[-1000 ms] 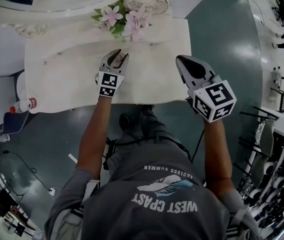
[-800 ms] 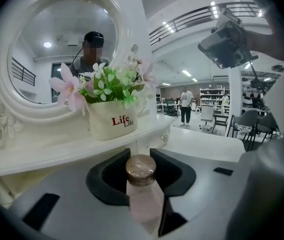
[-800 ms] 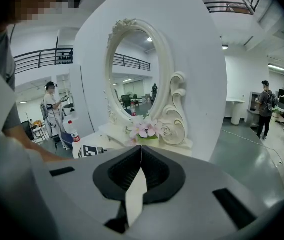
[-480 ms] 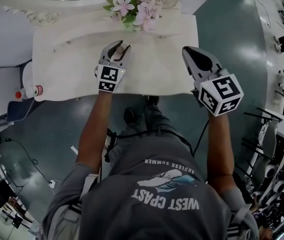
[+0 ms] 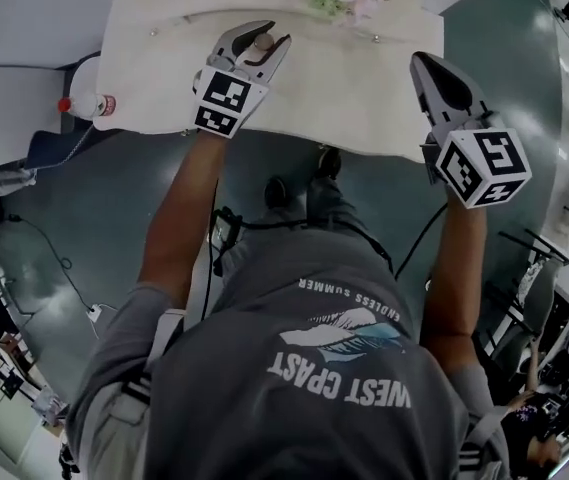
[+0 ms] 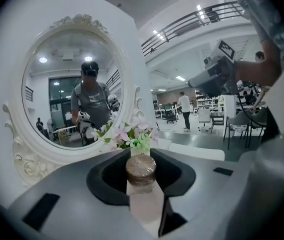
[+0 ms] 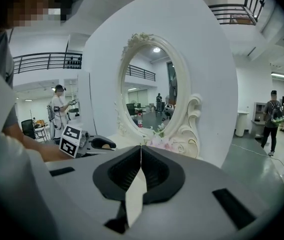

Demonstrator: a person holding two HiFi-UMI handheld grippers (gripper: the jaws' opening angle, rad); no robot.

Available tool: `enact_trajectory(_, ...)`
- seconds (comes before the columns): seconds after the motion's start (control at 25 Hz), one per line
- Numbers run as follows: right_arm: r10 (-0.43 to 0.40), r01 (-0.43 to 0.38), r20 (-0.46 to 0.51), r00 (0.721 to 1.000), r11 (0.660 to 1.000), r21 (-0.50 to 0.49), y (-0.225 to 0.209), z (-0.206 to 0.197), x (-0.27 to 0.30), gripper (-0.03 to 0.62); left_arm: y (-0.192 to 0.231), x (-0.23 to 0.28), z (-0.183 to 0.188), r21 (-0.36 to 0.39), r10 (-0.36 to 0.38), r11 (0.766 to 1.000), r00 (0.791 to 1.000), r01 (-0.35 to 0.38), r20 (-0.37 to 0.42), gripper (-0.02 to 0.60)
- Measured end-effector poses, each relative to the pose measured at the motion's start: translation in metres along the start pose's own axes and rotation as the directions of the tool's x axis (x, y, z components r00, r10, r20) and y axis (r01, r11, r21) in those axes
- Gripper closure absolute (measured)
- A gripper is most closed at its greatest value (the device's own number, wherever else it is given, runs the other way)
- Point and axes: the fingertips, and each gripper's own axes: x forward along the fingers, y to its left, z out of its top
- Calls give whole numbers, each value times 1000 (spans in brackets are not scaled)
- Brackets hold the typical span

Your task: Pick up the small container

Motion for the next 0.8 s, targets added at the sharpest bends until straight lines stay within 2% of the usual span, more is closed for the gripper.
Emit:
enact_trajectory(0.36,20,-16,62,998,998,-58,39,30,0,568,21,-70,55,63,-2,998,999,-1,49,449)
enact_trajectory(0.8,28,-10,133,991,991,-134,79,68,-1,568,29,-148,94,126,-17,992,994,4,104,449)
